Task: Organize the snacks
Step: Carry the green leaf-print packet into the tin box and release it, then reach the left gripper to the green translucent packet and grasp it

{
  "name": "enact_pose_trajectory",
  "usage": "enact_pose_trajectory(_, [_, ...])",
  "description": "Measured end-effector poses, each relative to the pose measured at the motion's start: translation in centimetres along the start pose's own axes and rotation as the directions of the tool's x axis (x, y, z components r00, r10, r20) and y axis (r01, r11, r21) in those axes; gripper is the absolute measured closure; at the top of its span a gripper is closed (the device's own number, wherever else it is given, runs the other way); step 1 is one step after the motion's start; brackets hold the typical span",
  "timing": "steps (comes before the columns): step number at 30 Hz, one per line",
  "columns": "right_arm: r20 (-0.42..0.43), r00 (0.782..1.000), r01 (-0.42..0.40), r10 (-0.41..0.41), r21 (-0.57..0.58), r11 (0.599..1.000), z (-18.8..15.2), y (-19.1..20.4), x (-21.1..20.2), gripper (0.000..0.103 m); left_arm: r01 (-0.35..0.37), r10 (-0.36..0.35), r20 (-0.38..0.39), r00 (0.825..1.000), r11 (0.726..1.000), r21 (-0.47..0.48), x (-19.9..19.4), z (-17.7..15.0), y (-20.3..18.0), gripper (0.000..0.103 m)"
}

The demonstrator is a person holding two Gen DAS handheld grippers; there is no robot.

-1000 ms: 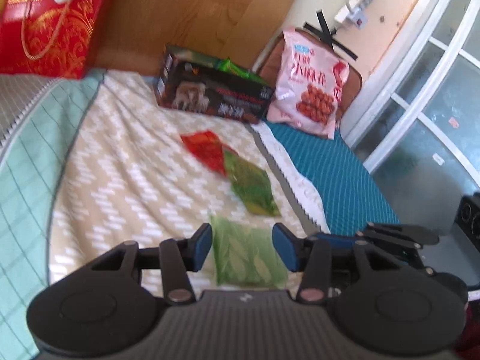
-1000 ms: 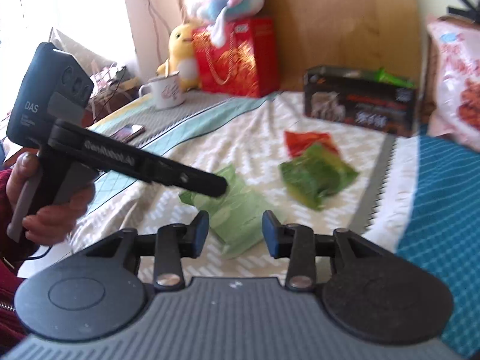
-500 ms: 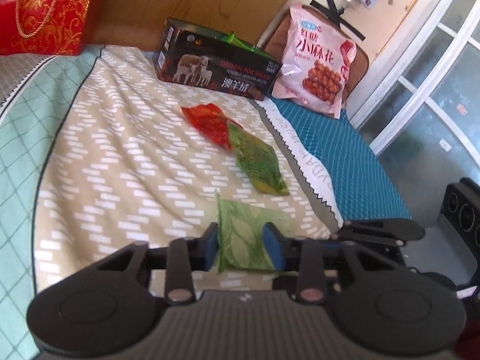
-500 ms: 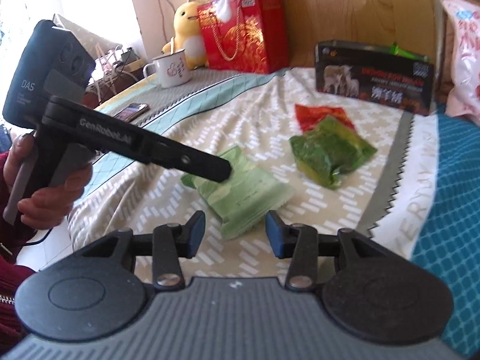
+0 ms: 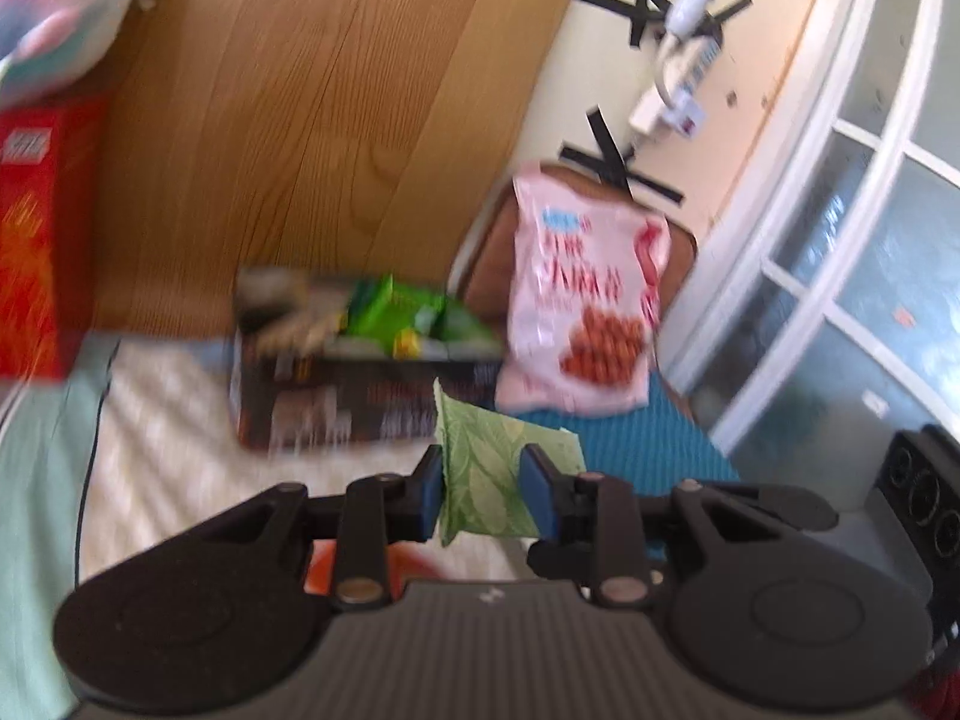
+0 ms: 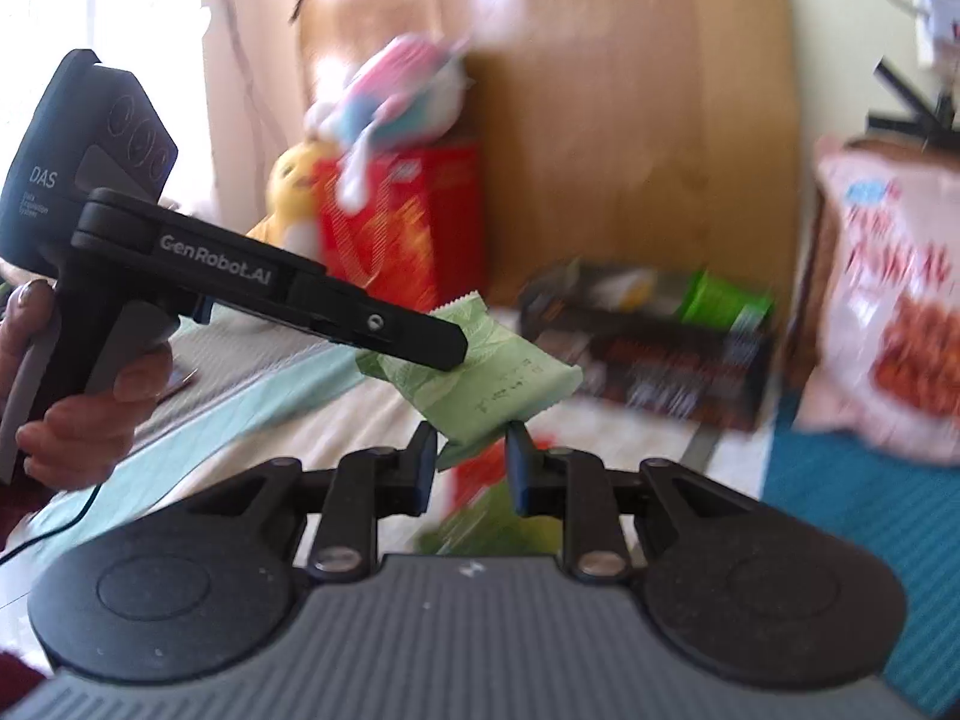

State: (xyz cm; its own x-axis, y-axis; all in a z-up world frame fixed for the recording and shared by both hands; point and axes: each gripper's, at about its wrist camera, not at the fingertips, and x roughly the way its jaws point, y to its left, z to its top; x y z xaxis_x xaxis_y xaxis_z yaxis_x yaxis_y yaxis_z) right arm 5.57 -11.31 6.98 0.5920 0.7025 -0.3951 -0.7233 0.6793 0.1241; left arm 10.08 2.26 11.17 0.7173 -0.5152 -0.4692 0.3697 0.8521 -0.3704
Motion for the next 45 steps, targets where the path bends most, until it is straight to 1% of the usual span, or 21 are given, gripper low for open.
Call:
enact_pose_trajectory(3, [0.032,0.999,0.030,-0.031,0.025,0.999,1.7,-3.1,2.8,0.076,-0.024,0.024,0.024,0.999,1.000,-0.001,3.0,2.7,0.9,0.075])
enact_pose_trajectory(7, [0.044,0.996,0.069,-0.071,0.043,0.997,2.8,-6.3,7.1,0.076,-0.067,0.067,0.030,0.997,0.998,-0.016,7.1,4.9,2.7,0.075])
enact_pose_trajectory(11, [0.037,0.992,0.114,-0.117,0.074,0.991,3.0,-7.8,10.4,0.076,-0.125,0.126,0.037,0.991,0.992,-0.028,10.6,5.7,4.3,0.072])
enact_pose_trajectory(14, [0.069,0.981,0.175,-0.181,0.092,0.980,2.5,-8.0,11.4,0.070,-0.192,0.193,0.038,0.980,0.981,-0.025,11.8,5.4,4.8,0.069])
enact_pose_trajectory(15, [0.084,0.978,0.182,-0.191,0.107,0.978,2.2,-8.1,11.2,0.064,-0.197,0.198,0.043,0.979,0.980,-0.029,11.8,5.1,5.0,0.069])
enact_pose_trajectory(16, [0.092,0.977,0.179,-0.190,0.120,0.977,2.0,-8.1,10.6,0.061,-0.190,0.192,0.049,0.980,0.981,-0.037,11.6,4.8,5.1,0.069])
enact_pose_trajectory(20, [0.099,0.977,0.171,-0.186,0.144,0.975,1.9,-8.6,8.6,0.061,-0.154,0.160,0.059,0.985,0.984,-0.091,9.4,3.2,5.6,0.069])
enact_pose_trajectory(23, [0.078,0.989,0.105,-0.124,0.214,0.971,1.8,-9.1,7.1,0.061,-0.124,0.127,0.029,0.991,0.987,-0.099,7.2,1.3,5.4,0.068])
enact_pose_trajectory(26, [0.018,0.999,0.030,-0.036,0.255,0.966,0.5,-8.6,5.5,0.060,-0.087,0.085,-0.027,0.996,0.991,-0.102,5.2,-1.1,5.0,0.068])
enact_pose_trajectory(28, [-0.038,0.999,0.007,0.003,0.249,0.968,-1.0,-7.7,4.8,0.060,-0.059,0.052,-0.065,0.997,0.991,-0.116,4.1,-2.9,4.6,0.068])
enact_pose_trajectory(30, [-0.098,0.995,-0.012,0.035,0.232,0.973,-2.4,-6.5,4.6,0.060,-0.033,0.018,-0.105,0.994,0.989,-0.141,3.2,-4.7,4.2,0.068])
enact_pose_trajectory(33, [-0.163,0.986,-0.012,0.045,0.196,0.980,-4.4,-4.8,3.9,0.060,0.015,-0.042,-0.148,0.988,0.984,-0.180,1.8,-7.3,3.5,0.068])
enact_pose_trajectory(35, [-0.193,0.980,-0.007,0.047,0.200,0.980,-5.2,-4.3,3.8,0.060,0.031,-0.064,-0.172,0.983,0.981,-0.190,1.1,-9.0,2.9,0.067])
enact_pose_trajectory(36, [-0.202,0.978,-0.006,0.049,0.209,0.978,-5.3,-4.2,3.9,0.060,0.034,-0.069,-0.183,0.981,0.982,-0.188,1.1,-9.7,2.5,0.067])
enact_pose_trajectory(37, [-0.192,0.980,-0.004,0.046,0.212,0.977,-5.5,-4.1,3.6,0.060,0.035,-0.070,-0.191,0.979,0.982,-0.183,0.8,-10.3,2.2,0.067])
enact_pose_trajectory(39, [-0.194,0.980,-0.013,0.055,0.211,0.977,-5.6,-3.7,3.3,0.060,0.031,-0.073,-0.212,0.975,0.980,-0.196,0.6,-11.5,1.9,0.067])
enact_pose_trajectory(40, [-0.197,0.979,-0.014,0.057,0.213,0.977,-5.7,-3.5,3.2,0.060,0.023,-0.066,-0.212,0.975,0.979,-0.201,0.6,-12.0,1.8,0.069])
enact_pose_trajectory(42, [-0.202,0.977,-0.018,0.063,0.217,0.976,-5.8,-2.9,3.1,0.060,-0.006,-0.031,-0.204,0.979,0.983,-0.182,0.2,-12.4,1.4,0.074])
enact_pose_trajectory(43, [-0.205,0.977,-0.021,0.066,0.216,0.976,-5.8,-2.4,2.9,0.060,-0.019,-0.019,-0.202,0.979,0.983,-0.182,0.1,-12.4,1.5,0.073])
enact_pose_trajectory(45, [-0.199,0.977,-0.025,0.073,0.232,0.972,-6.2,-1.7,2.2,0.060,-0.019,-0.024,-0.197,0.980,0.976,-0.215,-0.2,-12.4,1.9,0.072])
